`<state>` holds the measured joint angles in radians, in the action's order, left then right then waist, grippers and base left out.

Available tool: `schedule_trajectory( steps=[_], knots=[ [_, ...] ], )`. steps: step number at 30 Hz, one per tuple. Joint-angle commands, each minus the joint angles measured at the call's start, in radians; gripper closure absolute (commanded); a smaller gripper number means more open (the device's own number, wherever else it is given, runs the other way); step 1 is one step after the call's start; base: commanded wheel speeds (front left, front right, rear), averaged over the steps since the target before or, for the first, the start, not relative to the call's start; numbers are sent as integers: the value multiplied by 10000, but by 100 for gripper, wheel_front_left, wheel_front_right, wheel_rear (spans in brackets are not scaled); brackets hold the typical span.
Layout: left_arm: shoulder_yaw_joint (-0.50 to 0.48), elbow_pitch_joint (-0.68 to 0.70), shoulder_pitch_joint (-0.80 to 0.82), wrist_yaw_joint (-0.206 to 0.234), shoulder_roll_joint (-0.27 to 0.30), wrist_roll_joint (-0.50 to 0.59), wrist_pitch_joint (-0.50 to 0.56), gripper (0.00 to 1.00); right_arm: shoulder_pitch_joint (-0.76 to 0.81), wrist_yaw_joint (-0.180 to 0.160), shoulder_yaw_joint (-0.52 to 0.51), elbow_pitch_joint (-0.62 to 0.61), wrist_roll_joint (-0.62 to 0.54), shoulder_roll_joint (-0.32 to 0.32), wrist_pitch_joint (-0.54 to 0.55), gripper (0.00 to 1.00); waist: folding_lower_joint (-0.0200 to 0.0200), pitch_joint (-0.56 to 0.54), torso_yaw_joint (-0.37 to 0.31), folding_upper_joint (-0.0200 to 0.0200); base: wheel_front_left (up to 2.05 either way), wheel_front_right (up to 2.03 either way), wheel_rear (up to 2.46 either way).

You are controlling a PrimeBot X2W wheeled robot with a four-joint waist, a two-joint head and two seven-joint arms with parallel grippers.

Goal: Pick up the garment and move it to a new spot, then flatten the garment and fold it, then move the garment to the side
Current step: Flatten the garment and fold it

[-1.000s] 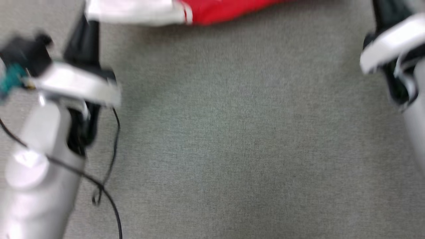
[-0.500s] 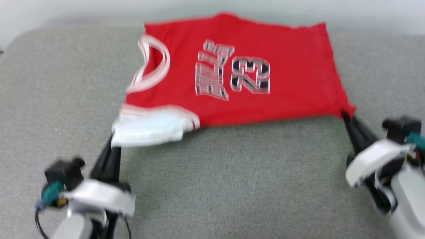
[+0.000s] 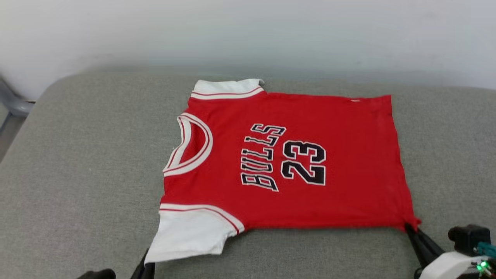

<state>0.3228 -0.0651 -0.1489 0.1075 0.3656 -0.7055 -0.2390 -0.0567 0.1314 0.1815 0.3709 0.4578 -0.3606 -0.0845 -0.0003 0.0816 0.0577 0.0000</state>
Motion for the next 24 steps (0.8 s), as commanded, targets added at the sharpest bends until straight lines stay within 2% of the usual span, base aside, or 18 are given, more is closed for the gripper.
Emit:
schedule_trajectory(
  steps=[1, 7, 12, 24],
  knots=[
    [58, 18, -281, 43, -22, -57, 47, 100, 354, -16, -89, -110, -42, 28, 82, 100, 3, -199, 70, 0, 0, 0, 0],
    [148, 44, -1241, 132, -174, -345, 53, 100, 1562, -16, -549, -569, -159, 68, 388, 100, 3, -508, 136, 0, 0, 0, 0],
    [257, -34, -1574, 37, -255, -468, 21, 100, 2294, -16, -906, -1005, -136, -14, 661, 100, 3, -537, 175, 0, 0, 0, 0],
    [397, -312, -236, -242, 152, 122, 52, 100, 2015, -16, -1162, -1713, -139, 343, 854, 100, 3, -458, 222, 0, 0, 0, 0]
  ],
)
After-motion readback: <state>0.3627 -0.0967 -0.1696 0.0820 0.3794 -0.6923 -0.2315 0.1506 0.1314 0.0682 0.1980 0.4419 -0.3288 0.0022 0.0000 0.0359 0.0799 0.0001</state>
